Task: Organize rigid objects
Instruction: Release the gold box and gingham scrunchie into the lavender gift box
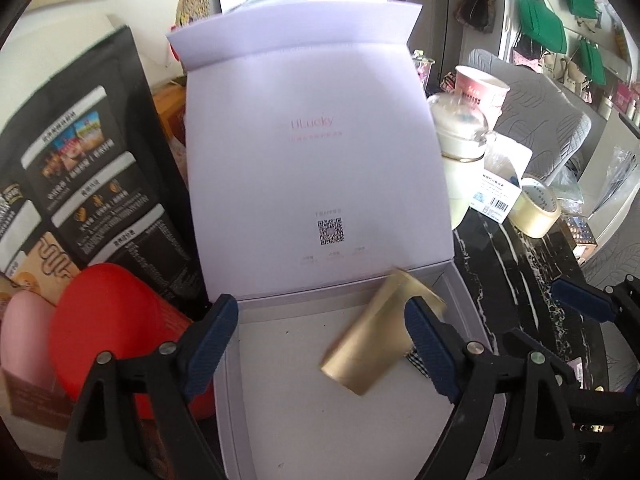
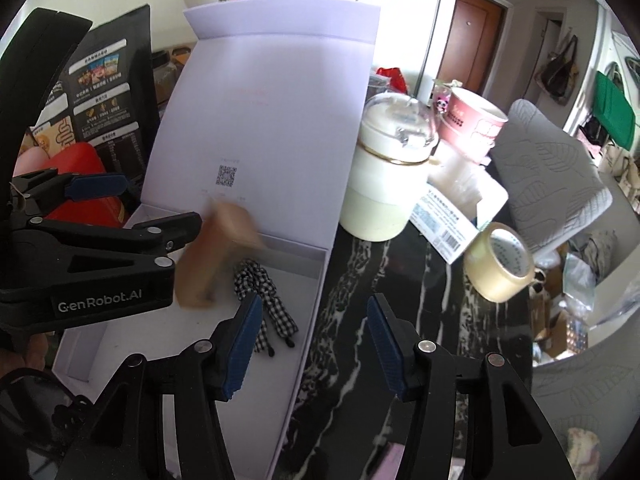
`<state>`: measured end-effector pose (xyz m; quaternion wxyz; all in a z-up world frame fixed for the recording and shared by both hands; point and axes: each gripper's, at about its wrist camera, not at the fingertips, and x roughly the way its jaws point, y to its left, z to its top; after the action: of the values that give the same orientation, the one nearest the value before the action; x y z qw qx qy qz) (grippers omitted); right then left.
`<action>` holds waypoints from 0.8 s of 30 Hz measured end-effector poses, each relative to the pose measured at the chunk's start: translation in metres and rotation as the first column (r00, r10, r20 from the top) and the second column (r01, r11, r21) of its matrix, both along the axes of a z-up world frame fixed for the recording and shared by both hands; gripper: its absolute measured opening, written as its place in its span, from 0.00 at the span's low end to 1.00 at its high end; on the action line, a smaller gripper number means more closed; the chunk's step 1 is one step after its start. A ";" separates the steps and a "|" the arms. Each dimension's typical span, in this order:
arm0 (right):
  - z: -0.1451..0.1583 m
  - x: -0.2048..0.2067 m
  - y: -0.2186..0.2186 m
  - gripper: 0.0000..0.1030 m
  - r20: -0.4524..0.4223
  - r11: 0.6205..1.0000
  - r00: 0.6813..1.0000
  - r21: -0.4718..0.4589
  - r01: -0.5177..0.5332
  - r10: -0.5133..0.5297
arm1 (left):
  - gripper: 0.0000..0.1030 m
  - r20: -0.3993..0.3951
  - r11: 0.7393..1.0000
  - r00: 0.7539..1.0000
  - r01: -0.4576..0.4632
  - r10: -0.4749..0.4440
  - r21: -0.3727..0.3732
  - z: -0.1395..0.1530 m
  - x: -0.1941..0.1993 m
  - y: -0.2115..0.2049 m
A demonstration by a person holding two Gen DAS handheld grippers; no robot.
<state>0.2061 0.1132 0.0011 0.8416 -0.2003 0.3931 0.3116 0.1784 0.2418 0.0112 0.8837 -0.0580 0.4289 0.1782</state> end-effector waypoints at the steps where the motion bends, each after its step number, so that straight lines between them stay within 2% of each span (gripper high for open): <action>1: 0.003 -0.002 -0.001 0.53 0.005 1.000 1.000 0.001 0.001 -0.001 | 0.83 0.006 1.000 1.000 -0.002 0.002 0.003 0.004 -0.002 -0.001; 18: 0.065 -0.043 -0.036 0.55 0.105 0.998 0.994 0.068 0.014 -0.021 | 0.83 0.123 0.998 0.992 0.026 -0.032 0.049 0.076 -0.050 -0.035; 24: 0.086 -0.063 -0.053 0.55 0.145 0.996 0.989 0.092 0.019 -0.032 | 0.83 0.157 0.998 0.987 0.028 -0.037 0.060 0.092 -0.073 -0.051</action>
<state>0.1430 0.0607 0.0868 0.8802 -0.1792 0.3185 0.3029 0.1057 0.1910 0.1036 0.9189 -0.0395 0.3532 0.1709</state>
